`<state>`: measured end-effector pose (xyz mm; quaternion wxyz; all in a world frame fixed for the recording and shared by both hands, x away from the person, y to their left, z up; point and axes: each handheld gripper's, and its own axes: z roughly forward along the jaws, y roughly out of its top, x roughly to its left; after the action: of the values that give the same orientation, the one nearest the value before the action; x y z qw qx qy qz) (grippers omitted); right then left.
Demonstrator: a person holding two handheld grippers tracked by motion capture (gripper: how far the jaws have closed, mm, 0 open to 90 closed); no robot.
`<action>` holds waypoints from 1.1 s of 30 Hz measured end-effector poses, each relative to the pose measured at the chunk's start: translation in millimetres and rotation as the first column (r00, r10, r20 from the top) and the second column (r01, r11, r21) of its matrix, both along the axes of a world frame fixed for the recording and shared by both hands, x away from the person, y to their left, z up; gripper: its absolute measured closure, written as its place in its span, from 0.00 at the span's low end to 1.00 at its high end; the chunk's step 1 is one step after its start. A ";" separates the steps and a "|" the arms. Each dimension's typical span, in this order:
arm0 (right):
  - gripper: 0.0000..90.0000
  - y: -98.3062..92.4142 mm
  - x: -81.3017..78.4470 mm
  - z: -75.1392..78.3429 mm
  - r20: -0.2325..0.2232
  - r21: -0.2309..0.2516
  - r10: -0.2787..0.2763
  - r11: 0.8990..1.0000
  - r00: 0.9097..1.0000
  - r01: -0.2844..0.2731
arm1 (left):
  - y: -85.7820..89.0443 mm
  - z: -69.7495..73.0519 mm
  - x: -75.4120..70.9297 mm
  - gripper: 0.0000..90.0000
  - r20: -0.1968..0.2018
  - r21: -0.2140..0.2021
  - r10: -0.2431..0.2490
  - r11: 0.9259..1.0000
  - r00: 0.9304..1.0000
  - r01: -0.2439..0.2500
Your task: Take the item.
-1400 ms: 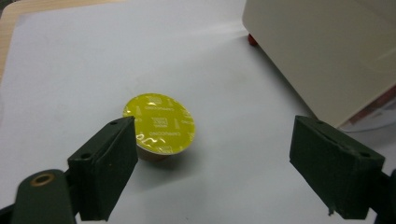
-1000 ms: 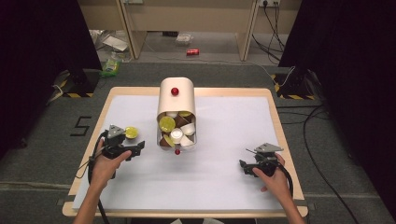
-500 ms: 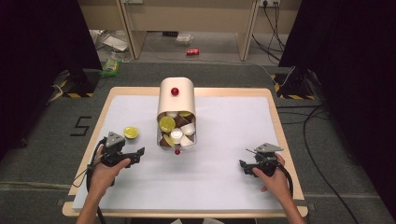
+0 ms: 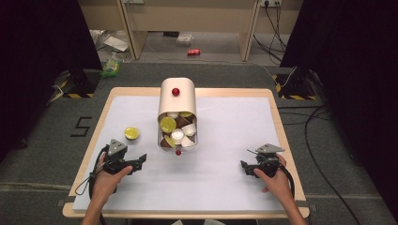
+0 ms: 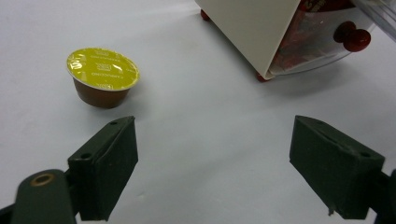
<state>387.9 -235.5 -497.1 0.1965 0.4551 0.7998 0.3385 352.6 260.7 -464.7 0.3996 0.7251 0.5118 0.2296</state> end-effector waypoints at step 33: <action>0.15 -0.1 0.0 0.0 0.001 -0.001 0.001 1.000 1.000 -0.001 | -3.8 -34.3 -28.1 0.17 -0.041 0.078 -0.065 0.995 0.997 0.068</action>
<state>387.9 -235.6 -497.1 0.1966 0.4544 0.8001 0.3386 324.4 256.8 -499.0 0.3679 0.7614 0.4854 0.2221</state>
